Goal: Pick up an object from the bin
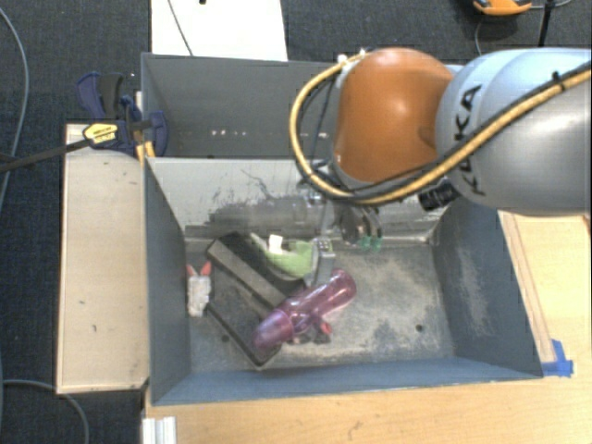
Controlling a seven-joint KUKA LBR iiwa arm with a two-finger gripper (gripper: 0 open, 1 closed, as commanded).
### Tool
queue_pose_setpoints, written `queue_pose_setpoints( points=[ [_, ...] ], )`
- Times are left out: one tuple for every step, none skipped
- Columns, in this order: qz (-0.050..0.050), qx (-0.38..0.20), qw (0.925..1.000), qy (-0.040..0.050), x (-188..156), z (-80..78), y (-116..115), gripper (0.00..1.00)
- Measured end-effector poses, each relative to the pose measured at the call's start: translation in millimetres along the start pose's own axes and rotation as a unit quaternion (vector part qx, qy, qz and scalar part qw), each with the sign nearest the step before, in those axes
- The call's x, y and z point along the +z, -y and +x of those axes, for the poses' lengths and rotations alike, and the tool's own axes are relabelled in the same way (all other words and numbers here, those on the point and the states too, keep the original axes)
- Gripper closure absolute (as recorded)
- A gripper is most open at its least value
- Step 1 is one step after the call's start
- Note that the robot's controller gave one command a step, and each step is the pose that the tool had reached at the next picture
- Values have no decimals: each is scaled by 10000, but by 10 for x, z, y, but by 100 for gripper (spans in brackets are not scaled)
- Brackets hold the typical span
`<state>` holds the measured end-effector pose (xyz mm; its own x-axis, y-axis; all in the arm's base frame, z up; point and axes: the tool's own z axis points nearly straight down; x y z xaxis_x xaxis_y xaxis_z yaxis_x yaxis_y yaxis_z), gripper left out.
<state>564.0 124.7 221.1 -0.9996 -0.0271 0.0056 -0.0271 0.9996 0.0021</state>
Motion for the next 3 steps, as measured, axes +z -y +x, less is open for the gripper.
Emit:
queue_pose_setpoints(
  points=[
    [-2,94,9999,98,265,128,144,0],
    [9,-3,10000,-56,223,273,297,0],
    [-2,-228,9996,135,-46,328,528,0]
  ],
)
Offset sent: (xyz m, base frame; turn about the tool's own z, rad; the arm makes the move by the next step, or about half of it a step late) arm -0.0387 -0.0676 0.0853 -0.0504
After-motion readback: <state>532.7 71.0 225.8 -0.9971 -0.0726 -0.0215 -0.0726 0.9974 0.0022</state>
